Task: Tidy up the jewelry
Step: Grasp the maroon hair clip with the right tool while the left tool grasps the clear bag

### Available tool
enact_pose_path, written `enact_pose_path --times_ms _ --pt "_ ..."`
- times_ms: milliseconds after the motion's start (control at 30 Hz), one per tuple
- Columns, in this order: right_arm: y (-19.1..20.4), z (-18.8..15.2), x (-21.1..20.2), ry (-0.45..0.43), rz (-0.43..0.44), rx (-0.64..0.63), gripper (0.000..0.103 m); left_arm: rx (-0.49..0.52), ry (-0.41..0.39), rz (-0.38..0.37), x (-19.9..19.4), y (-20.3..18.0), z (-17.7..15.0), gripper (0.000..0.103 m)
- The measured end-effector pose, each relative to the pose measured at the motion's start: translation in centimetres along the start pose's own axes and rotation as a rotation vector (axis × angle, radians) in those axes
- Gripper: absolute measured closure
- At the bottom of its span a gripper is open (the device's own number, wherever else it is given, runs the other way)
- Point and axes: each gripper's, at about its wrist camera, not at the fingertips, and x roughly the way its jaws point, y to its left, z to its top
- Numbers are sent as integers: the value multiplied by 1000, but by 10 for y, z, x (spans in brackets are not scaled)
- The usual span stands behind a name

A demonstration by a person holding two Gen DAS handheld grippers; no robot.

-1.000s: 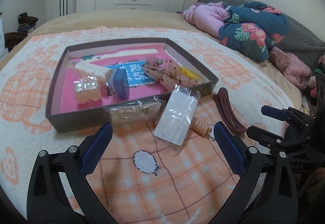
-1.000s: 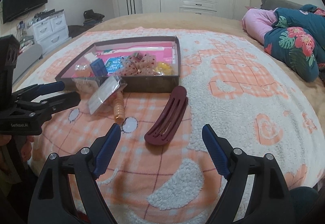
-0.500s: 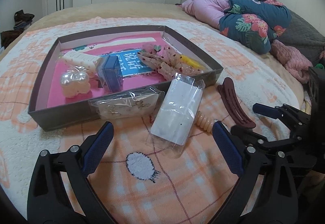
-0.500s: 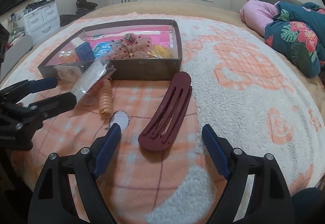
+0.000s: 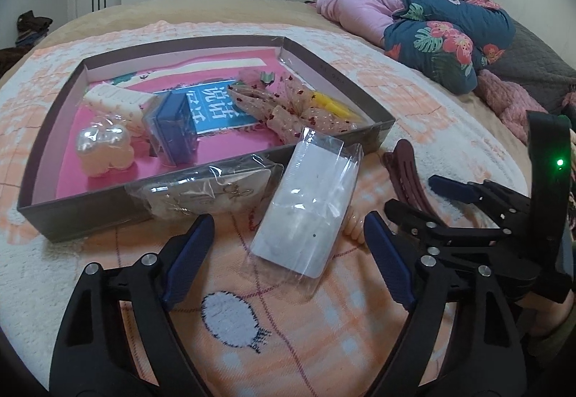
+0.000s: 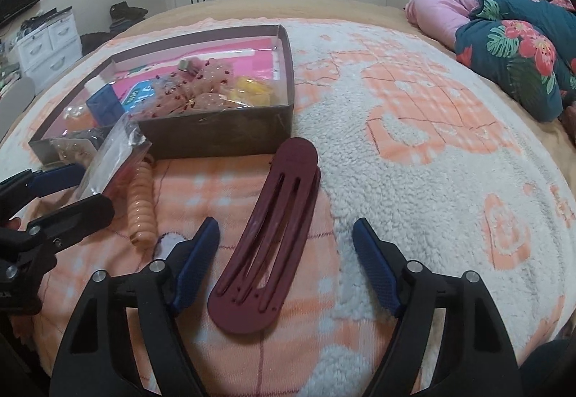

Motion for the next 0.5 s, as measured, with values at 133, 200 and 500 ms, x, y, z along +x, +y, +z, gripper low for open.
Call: enact_pose_path --times_ms 133,200,500 --pt "-1 0 1 1 -15 -11 43 -4 8 -11 4 0 1 36" --pt "-1 -1 1 3 -18 -14 50 -1 13 -14 5 -1 1 40" --pt "-4 0 -4 -1 6 -6 70 18 27 -20 6 -7 1 59"
